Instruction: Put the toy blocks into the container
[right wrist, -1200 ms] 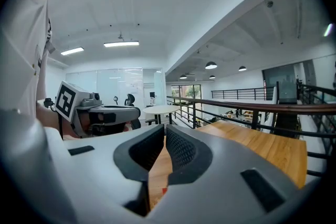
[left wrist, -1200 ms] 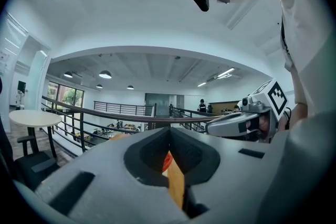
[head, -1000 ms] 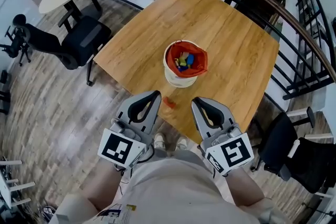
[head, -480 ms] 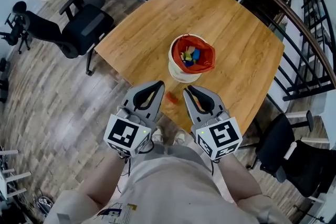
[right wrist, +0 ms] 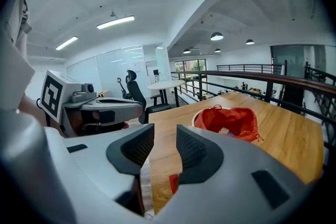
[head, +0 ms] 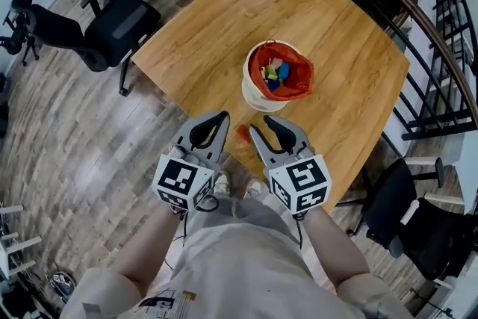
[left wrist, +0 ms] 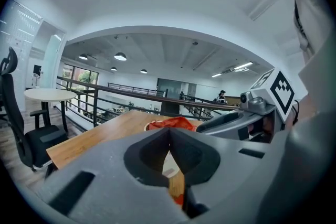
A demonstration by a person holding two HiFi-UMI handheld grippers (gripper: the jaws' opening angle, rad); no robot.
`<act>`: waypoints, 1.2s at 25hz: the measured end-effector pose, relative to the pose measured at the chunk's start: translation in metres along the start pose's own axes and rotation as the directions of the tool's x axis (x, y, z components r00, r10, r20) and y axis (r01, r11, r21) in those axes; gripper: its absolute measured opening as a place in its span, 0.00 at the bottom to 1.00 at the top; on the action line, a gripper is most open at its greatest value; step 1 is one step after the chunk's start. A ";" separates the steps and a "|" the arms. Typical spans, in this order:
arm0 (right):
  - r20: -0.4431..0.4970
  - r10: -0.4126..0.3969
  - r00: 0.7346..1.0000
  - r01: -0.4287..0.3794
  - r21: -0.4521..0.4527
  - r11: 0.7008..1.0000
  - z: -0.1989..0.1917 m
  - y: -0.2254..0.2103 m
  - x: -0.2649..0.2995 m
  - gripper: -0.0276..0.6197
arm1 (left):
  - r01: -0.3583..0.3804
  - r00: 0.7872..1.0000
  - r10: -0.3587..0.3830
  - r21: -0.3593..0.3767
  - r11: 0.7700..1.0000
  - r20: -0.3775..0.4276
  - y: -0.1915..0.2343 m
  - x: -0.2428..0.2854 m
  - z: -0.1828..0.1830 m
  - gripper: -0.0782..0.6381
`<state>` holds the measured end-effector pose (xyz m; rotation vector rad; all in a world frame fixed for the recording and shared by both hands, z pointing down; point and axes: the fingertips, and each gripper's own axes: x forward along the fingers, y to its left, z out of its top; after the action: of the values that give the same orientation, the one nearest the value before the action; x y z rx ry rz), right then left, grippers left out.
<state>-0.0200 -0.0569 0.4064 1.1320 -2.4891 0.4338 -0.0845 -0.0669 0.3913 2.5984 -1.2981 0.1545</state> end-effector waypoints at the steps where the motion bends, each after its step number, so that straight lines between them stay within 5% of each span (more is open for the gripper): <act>1: -0.017 0.002 1.000 -0.003 -0.005 1.000 -0.005 0.000 0.004 0.25 | -0.004 1.000 0.004 -0.005 1.000 -0.015 0.002 0.002 -0.008 0.13; 12: -0.202 0.030 0.979 -0.035 -0.019 0.999 -0.073 0.001 0.050 0.27 | -0.001 0.987 -0.008 -0.058 0.998 -0.158 0.019 0.017 -0.076 0.13; 30: -0.439 0.027 0.898 -0.030 0.000 1.000 -0.190 -0.015 0.109 0.27 | 0.025 0.932 -0.067 -0.122 0.992 -0.356 0.038 0.046 -0.186 0.13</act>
<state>-0.0359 -0.0573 0.6249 0.8768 -2.1085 0.6139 -0.0858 -0.0776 0.5860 2.3569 -1.0790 0.5062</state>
